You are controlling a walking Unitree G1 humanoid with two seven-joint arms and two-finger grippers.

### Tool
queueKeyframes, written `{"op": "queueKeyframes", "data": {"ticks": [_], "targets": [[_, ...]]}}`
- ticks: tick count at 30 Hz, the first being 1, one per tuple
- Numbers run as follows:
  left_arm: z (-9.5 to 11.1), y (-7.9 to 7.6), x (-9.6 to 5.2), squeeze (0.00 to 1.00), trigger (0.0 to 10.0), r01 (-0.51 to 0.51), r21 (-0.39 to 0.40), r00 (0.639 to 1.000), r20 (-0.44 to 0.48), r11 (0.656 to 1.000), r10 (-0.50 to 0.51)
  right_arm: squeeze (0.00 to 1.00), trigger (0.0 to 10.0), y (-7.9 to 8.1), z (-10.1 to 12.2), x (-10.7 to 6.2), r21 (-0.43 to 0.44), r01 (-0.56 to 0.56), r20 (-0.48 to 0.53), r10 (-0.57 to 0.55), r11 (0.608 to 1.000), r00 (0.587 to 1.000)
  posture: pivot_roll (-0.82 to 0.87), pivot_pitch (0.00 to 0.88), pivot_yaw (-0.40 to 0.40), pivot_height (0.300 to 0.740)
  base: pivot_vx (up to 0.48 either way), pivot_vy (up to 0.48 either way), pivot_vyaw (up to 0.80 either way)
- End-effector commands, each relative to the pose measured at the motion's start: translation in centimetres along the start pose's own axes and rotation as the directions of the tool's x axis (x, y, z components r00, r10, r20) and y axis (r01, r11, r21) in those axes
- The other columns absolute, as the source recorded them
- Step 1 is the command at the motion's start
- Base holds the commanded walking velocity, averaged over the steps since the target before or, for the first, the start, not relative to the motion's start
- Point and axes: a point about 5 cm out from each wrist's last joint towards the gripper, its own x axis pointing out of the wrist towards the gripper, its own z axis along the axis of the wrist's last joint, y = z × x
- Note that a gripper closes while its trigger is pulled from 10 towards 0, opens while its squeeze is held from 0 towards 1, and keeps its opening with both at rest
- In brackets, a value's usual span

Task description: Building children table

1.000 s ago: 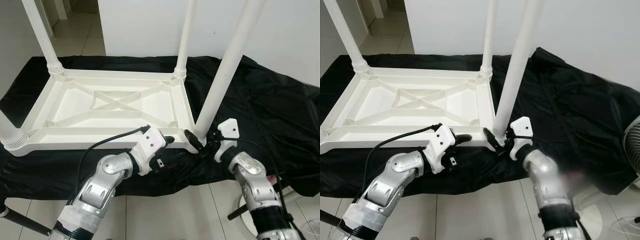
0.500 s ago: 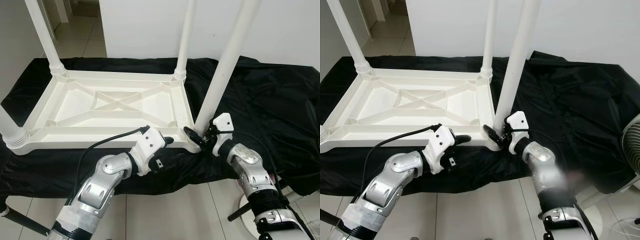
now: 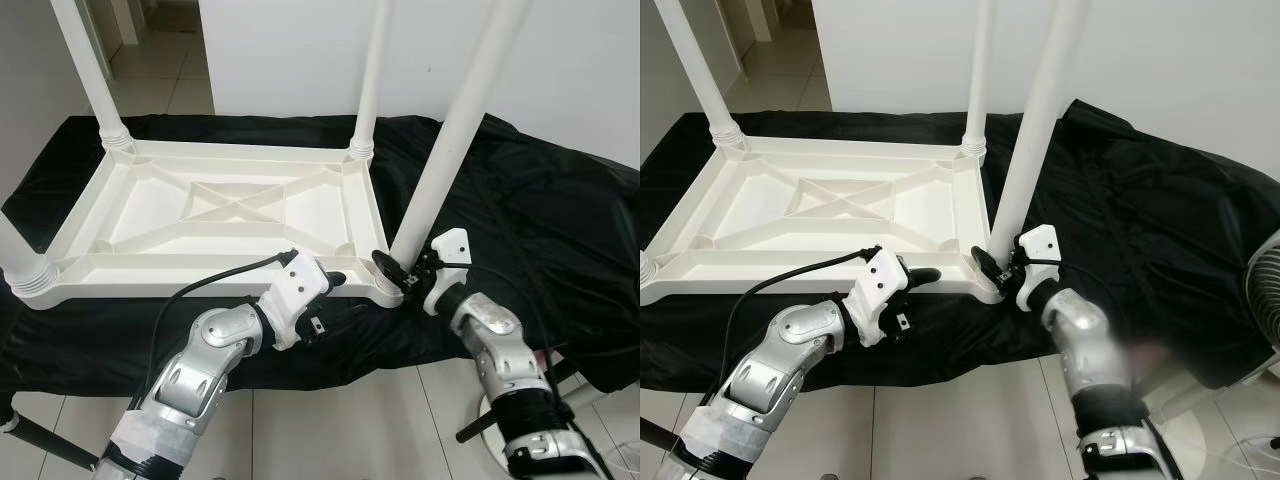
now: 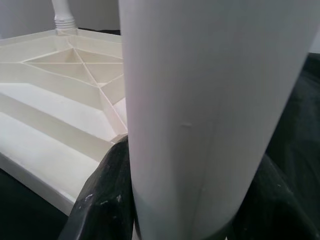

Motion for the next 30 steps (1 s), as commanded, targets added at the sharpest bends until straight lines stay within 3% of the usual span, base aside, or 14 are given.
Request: {"op": "queueKeyframes", "data": {"ticks": [1, 9, 13, 17, 18, 19, 20, 21, 23, 26, 30], "targets": [[0.1, 0.4, -0.1, 0.0, 10.0, -0.036, 0.004, 0.999, -0.01, 0.999, 0.036, 0.0, 10.0, 0.6, 0.0, -0.2, 0.017, 0.051, 0.001, -0.051, 0.999, 0.999, -0.07, 0.031, -0.026, 0.74, 0.0, 0.0, 0.0], [0.1, 0.6, -0.2, 0.0, 10.0, -0.053, 0.001, 0.998, -0.014, 0.999, 0.053, 0.0, 10.0, 2.5, 0.4, -0.2, 0.082, 0.149, 0.035, -0.152, 0.985, 0.988, -0.08, 0.047, -0.021, 0.74, 0.0, 0.0, 0.0], [0.0, 0.6, -0.2, 0.0, 10.0, -0.056, -0.004, 0.998, -0.015, 0.998, 0.056, 0.0, 10.0, 3.3, 0.4, -0.5, 0.143, 0.306, 0.02, -0.312, 0.941, 0.95, -0.08, 0.057, -0.022, 0.74, 0.0, 0.0, 0.0], [0.0, 0.6, -0.2, 0.0, 10.0, -0.06, -0.005, 0.998, -0.017, 0.998, 0.06, 0.0, 10.0, 3.6, 0.5, -0.7, 0.157, 0.359, 0.012, -0.365, 0.92, 0.931, -0.08, 0.062, -0.023, 0.74, 0.0, 0.0, 0.0], [0.0, 0.6, -0.3, 0.0, 10.0, -0.063, -0.006, 0.998, -0.017, 0.998, 0.063, 0.0, 10.0, 3.7, 0.3, -1.0, 0.163, 0.431, -0.004, -0.436, 0.888, 0.9, -0.08, 0.062, -0.023, 0.74, 0.0, 0.0, 0.0], [-0.1, 0.6, -0.3, 0.0, 10.0, -0.067, -0.01, 0.998, -0.018, 0.998, 0.067, 0.0, 10.0, 4.0, -0.1, -1.5, 0.162, 0.569, -0.041, -0.571, 0.806, 0.82, -0.08, 0.065, -0.023, 0.74, 0.0, 0.0, 0.0], [-0.1, 0.6, -0.3, 0.0, 10.0, -0.067, -0.011, 0.998, -0.018, 0.998, 0.067, 0.0, 10.0, 4.1, -0.2, -1.6, 0.162, 0.604, -0.052, -0.604, 0.781, 0.795, -0.08, 0.065, -0.023, 0.74, 0.0, 0.0, 0.0], [-0.1, 0.6, -0.3, 0.0, 10.0, -0.067, -0.011, 0.998, -0.018, 0.998, 0.067, 0.0, 10.0, 4.1, -0.2, -1.6, 0.162, 0.604, -0.052, -0.604, 0.781, 0.795, -0.08, 0.065, -0.023, 0.74, 0.0, 0.0, 0.0], [-0.1, 0.6, -0.3, 0.0, 10.0, -0.069, -0.012, 0.997, -0.018, 0.998, 0.069, 0.0, 10.0, 4.3, -0.3, -1.7, 0.168, 0.657, -0.072, -0.655, 0.735, 0.752, -0.08, 0.07, -0.026, 0.74, 0.0, 0.0, 0.0], [-0.1, 0.7, -0.3, 0.0, 10.0, -0.072, -0.012, 0.997, -0.019, 0.997, 0.071, 0.0, 10.0, 4.7, -0.3, -1.6, 0.16, 0.69, -0.098, -0.684, 0.706, 0.723, -0.08, 0.074, -0.025, 0.74, 0.0, 0.0, 0.0], [-0.1, 0.8, -0.3, 0.0, 10.0, -0.077, -0.013, 0.997, -0.02, 0.997, 0.077, 0.0, 10.0, 4.8, -0.2, -1.5, 0.14, 0.696, -0.103, -0.689, 0.704, 0.718, -0.08, 0.083, -0.023, 0.74, 0.0, 0.0, 0.0]]}}
